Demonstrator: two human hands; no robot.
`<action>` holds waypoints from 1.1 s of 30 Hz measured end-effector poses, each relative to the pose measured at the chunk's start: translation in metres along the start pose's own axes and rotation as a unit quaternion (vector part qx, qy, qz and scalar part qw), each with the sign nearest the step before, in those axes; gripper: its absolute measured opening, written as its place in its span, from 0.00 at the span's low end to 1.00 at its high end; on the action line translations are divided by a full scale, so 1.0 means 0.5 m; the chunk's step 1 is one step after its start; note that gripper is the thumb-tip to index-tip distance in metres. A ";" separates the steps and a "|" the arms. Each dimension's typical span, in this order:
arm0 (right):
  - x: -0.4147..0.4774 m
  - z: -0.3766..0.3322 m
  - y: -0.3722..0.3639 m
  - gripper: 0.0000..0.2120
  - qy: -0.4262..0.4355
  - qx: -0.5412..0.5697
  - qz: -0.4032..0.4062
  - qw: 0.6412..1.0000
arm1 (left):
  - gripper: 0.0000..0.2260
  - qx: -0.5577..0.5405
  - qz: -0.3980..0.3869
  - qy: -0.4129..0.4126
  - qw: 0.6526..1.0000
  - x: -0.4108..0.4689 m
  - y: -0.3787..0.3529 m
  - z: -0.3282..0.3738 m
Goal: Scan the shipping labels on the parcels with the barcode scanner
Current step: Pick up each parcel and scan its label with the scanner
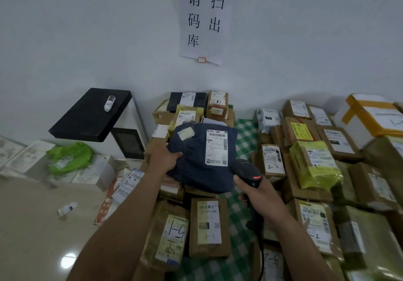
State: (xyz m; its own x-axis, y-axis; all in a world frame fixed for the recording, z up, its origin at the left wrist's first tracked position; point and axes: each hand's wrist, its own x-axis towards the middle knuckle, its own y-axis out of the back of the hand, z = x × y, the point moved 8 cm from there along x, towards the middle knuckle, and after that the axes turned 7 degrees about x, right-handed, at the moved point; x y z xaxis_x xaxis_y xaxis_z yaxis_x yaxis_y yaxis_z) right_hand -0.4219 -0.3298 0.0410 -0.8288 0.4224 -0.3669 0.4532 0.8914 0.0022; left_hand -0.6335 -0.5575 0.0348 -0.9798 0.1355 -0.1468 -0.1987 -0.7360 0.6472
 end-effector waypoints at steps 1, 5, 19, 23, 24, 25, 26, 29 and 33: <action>-0.005 -0.003 0.001 0.11 0.005 0.001 -0.001 1.000 | 0.22 -0.008 0.012 -0.011 1.000 0.001 0.006 -0.003; -0.025 -0.033 0.016 0.12 0.033 0.004 0.008 0.999 | 0.20 -0.067 0.045 -0.053 0.995 -0.024 0.027 -0.006; -0.083 -0.137 0.051 0.11 0.078 -0.001 -0.007 0.997 | 0.16 -0.216 0.074 -0.107 0.968 -0.124 0.012 0.073; -0.096 -0.139 0.063 0.12 0.079 0.002 -0.001 0.997 | 0.16 -0.219 0.080 -0.115 0.966 -0.135 0.011 0.083; -0.099 -0.140 0.067 0.12 0.080 0.003 0.002 0.997 | 0.16 -0.221 0.080 -0.117 0.965 -0.137 0.011 0.085; -0.100 -0.141 0.069 0.12 0.081 0.003 0.002 0.997 | 0.16 -0.223 0.080 -0.121 0.964 -0.140 0.011 0.087; -0.101 -0.142 0.072 0.12 0.082 0.001 0.002 0.997 | 0.17 -0.225 0.079 -0.124 0.963 -0.143 0.011 0.089; -0.102 -0.143 0.080 0.10 0.085 -0.005 0.003 0.996 | 0.17 -0.229 0.079 -0.128 0.962 -0.144 0.009 0.090; -0.106 -0.143 0.084 0.09 0.089 0.000 0.000 0.996 | 0.17 -0.217 0.082 -0.130 0.964 -0.146 0.006 0.090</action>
State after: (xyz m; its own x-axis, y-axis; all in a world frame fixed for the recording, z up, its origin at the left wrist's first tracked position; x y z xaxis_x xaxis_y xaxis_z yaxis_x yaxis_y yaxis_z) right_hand -0.3824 -0.3028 0.1270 -0.8737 0.4456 -0.1954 0.4540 0.8910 0.0018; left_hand -0.5635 -0.5398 0.0813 -0.9806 0.1131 0.1602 -0.0679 -0.9621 0.2639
